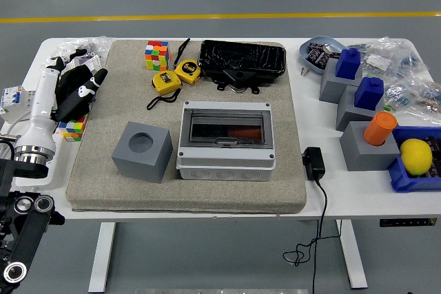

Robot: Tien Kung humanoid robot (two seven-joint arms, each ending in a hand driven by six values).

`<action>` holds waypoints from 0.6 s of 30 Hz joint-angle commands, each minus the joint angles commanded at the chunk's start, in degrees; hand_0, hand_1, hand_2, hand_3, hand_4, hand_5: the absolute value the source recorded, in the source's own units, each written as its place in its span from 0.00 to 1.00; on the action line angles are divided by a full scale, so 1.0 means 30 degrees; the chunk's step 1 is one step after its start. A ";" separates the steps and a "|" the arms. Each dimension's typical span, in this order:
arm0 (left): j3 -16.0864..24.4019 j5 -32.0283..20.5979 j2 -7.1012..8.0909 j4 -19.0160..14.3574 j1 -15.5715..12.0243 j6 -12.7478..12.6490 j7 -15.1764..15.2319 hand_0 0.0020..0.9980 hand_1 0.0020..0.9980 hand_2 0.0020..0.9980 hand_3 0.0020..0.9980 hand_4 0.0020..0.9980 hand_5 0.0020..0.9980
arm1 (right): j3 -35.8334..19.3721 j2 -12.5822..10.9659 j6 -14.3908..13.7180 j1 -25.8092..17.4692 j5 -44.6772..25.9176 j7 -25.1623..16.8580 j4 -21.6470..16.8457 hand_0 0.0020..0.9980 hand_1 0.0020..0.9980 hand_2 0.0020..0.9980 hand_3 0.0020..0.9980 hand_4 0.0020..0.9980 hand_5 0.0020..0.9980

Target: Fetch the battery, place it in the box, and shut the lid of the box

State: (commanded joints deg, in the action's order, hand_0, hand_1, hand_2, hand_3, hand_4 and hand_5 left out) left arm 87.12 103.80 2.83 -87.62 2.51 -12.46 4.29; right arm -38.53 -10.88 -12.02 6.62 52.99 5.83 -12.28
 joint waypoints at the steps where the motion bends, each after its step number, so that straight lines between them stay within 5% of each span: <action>1: -0.0006 0.0004 0.0006 -0.0005 0.0001 -0.0001 -0.0004 0.95 0.94 0.91 0.82 1.00 0.90 | -0.0012 0.0004 -0.0001 0.0010 0.0003 0.0001 0.0004 0.75 0.69 0.70 0.73 1.00 0.98; 18: 0.0031 -0.0326 -0.0040 0.0077 -0.0024 -0.0051 0.0329 0.91 0.93 0.90 0.82 1.00 1.00 | -0.0048 0.0016 0.0017 0.0016 0.0007 -0.0004 -0.0004 0.75 0.69 0.70 0.73 1.00 0.97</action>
State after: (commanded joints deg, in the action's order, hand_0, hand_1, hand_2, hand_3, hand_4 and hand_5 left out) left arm 87.21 102.82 2.70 -87.39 2.43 -12.61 5.28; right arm -38.67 -10.84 -11.97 6.67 53.01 5.81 -12.29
